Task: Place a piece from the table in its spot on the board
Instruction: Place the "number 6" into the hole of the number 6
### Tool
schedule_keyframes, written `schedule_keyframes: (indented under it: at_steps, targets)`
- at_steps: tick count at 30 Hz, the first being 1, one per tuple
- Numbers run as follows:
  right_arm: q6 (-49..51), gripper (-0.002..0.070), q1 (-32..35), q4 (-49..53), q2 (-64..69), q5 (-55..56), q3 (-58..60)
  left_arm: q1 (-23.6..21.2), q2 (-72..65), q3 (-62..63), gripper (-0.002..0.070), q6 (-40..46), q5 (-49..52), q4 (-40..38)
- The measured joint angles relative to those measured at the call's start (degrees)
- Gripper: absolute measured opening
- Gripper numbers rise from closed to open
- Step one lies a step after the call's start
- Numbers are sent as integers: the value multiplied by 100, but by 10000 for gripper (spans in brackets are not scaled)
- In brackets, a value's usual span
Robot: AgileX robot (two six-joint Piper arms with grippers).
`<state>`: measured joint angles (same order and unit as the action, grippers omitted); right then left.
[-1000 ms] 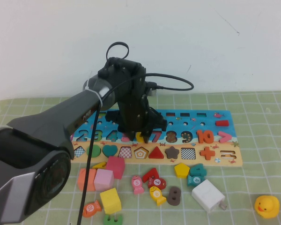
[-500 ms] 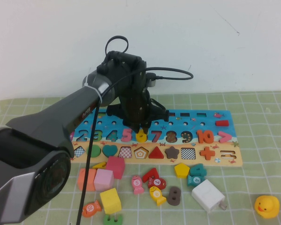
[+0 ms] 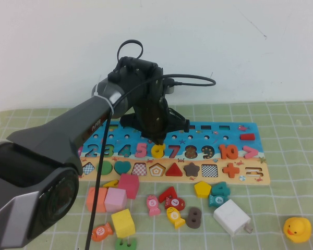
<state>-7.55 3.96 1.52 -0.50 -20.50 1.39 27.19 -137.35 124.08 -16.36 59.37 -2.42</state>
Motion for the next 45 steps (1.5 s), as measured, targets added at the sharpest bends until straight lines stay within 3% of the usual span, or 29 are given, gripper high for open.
schedule_keyframes:
  at_steps: [26, 45]
  targets:
    - [0, -1, 0, 0, 0, 0, 0, 0, -211, 0, -1, 338, -253, -639]
    - [0, -1, 0, 0, 0, 0, 0, 0, -198, 0, -1, 232, -493, -186]
